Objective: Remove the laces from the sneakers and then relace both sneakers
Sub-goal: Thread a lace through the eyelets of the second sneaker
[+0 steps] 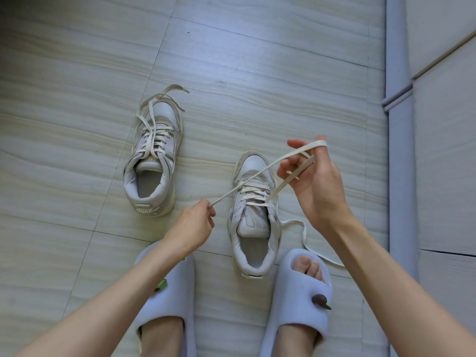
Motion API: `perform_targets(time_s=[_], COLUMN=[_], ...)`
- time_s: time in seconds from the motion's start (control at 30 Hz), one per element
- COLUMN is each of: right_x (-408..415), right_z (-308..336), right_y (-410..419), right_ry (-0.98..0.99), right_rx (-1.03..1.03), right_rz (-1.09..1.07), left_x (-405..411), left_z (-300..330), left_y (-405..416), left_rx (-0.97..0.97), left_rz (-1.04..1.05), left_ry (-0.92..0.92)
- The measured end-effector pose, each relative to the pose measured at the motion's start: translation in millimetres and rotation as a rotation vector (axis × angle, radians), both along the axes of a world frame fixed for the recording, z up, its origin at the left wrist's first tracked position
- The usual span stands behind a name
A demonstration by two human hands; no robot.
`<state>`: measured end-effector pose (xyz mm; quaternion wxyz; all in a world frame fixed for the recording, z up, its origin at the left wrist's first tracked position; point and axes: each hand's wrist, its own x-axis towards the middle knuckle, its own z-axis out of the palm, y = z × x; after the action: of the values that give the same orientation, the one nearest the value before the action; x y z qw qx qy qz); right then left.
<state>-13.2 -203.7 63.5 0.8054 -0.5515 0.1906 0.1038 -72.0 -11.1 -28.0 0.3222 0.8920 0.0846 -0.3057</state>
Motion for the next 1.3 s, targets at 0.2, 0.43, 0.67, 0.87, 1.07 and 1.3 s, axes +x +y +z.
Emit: perform_targets(time_s=[0.2, 0.43, 0.67, 0.87, 1.07, 1.3], right_x=[2, -18, -45, -56, -58, -59], right_z=[-8, -29, -44, -66, -71, -74], right_y=[-10, -20, -3, 17, 20, 23], right_ry=[0.037, -0.229, -0.321, -0.151, -0.163, -0.163], right_rx=[-0.151, -1.271, -1.484, -1.385, -1.386, -1.393], right_rz=[-0.009, 0.358, 0.482, 0.716, 0.655, 0.618], left_x=[5, 20, 23, 23, 22, 19], left_z=[12, 14, 5, 5, 6, 8], left_y=[-10, -22, -40, -53, -53, -48], left_rx=[-0.427, -0.672, -0.432, -0.395, -0.465, -0.570], left_rz=[0.478, 0.768, 0.696, 0.786, 0.927, 0.977], left_ry=[0.109, 0.070, -0.063, -0.069, -0.027, -0.025])
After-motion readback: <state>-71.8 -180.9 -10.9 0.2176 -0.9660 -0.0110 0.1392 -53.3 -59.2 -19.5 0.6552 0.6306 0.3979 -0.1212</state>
